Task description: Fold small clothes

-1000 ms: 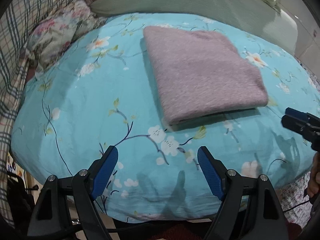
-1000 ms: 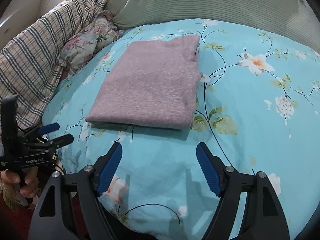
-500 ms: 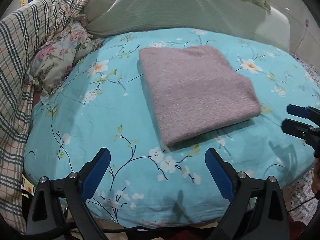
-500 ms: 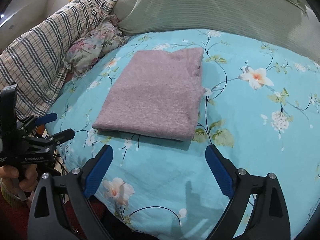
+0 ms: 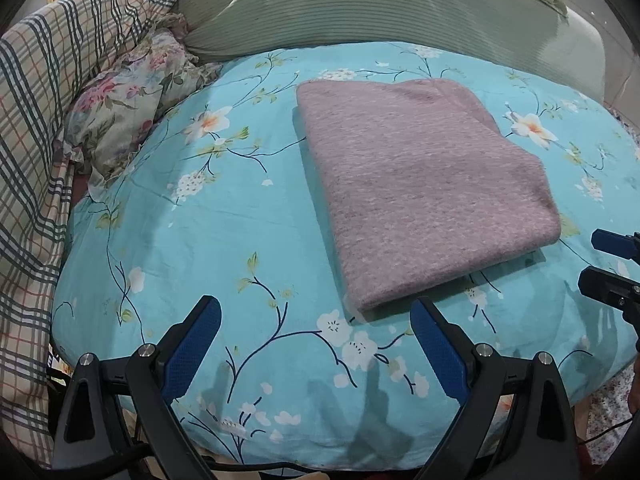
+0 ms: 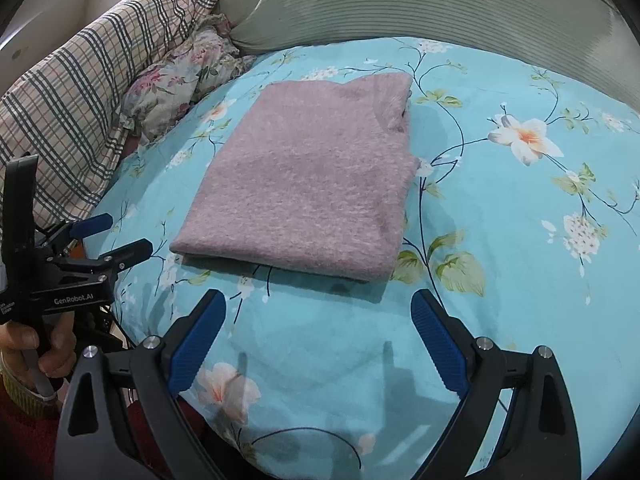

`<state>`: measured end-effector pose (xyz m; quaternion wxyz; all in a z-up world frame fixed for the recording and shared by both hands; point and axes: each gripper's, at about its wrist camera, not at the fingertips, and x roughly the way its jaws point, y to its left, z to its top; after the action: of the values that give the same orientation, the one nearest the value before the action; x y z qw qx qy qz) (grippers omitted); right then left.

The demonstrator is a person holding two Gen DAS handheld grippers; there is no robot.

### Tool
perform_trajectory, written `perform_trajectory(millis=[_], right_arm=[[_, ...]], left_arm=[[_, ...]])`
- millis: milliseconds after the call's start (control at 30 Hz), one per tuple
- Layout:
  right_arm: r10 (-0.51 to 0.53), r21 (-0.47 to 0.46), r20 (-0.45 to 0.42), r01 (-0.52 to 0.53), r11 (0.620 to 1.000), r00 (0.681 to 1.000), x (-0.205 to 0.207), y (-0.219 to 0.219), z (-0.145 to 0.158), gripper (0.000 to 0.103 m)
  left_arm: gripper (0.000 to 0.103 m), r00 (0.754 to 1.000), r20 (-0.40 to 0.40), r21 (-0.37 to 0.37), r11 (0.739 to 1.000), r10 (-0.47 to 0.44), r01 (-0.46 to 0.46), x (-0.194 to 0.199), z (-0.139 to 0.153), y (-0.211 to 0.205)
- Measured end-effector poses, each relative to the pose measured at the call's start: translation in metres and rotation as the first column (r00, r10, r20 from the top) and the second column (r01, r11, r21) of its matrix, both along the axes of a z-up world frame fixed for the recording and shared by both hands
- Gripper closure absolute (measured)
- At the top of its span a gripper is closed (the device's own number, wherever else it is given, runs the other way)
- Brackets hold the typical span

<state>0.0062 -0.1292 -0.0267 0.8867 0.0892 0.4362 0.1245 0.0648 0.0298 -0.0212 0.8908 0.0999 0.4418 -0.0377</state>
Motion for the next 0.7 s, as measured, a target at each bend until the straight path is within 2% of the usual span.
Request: perform_trajectory(millis=[367,700], right_arm=[[0.009,-0.003,0.031,-0.009,1.0,0.999,0.017,0.006,0.018,0.008],[0.019,-0.001,0.028,-0.018,1.0,0.999,0.016,0.014,0.018,0.006]], left_arm=[[0.007,1.0,0.007,-0.03,1.0,-0.003,0.003,0.006,0.007,-0.001],[0.007,1.0,0.023,-0.046,0.999,-0.008,0.009,0.0,0.013,-0.001]])
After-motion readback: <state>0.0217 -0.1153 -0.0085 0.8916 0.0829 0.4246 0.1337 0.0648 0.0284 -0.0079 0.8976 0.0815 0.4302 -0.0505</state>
